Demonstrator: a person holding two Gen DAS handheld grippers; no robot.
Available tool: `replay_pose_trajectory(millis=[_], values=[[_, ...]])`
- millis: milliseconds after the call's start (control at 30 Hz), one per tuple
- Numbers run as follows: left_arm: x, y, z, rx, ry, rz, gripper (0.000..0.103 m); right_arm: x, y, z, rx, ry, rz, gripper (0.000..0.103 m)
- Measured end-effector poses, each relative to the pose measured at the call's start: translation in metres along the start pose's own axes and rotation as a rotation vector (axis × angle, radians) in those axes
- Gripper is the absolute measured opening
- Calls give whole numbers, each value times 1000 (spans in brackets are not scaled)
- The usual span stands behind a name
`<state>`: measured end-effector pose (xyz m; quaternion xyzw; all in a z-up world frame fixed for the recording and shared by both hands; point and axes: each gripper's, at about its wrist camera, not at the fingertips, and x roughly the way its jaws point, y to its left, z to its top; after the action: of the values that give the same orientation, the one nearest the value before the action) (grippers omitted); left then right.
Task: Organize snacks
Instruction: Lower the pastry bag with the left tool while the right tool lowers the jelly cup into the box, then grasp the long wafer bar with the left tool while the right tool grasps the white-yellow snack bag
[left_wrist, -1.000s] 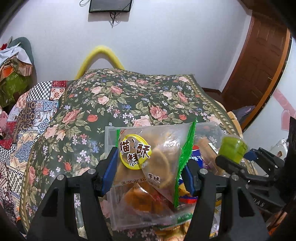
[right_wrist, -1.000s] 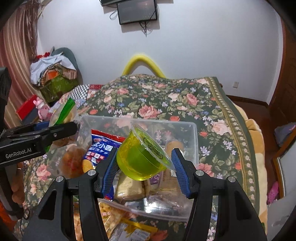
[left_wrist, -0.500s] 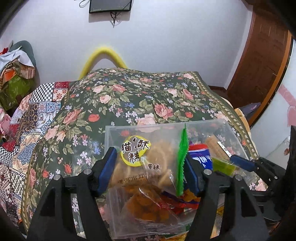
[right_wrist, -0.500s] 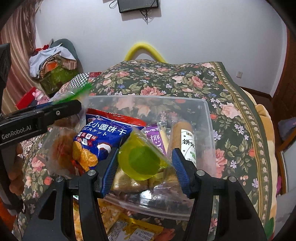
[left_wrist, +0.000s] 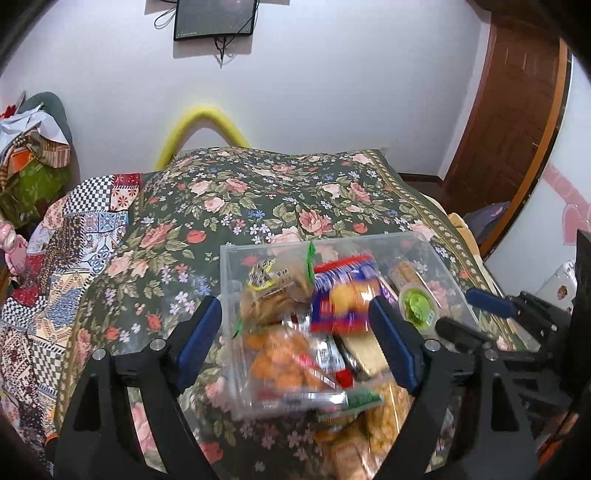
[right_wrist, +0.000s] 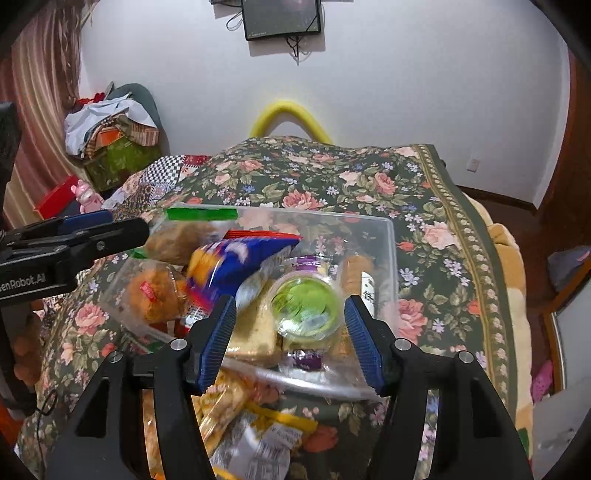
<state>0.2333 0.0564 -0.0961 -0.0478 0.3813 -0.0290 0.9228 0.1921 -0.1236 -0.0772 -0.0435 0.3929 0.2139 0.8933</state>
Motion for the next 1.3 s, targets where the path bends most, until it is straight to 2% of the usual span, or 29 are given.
replay_pose_trajectory(millis=[167, 400, 833, 1000, 1133, 1300], values=[[-19, -1, -16, 11, 7, 9, 87, -19, -1, -8, 1, -13, -2, 59], [-28, -7, -51, 5, 72, -17, 88, -32, 1, -30, -4, 9, -1, 59], [8, -18, -124, 16, 253, -59, 88, -20, 6, -82, 46, 119, 34, 59], [15, -20, -132, 20, 265, -100, 88, -7, 6, -89, 74, 144, 36, 59], [25, -16, -132, 10, 269, -112, 88, 2, 5, -88, 115, 155, 71, 59], [34, 1, -134, -19, 283, -65, 88, 6, 13, -90, 102, 154, 70, 65]])
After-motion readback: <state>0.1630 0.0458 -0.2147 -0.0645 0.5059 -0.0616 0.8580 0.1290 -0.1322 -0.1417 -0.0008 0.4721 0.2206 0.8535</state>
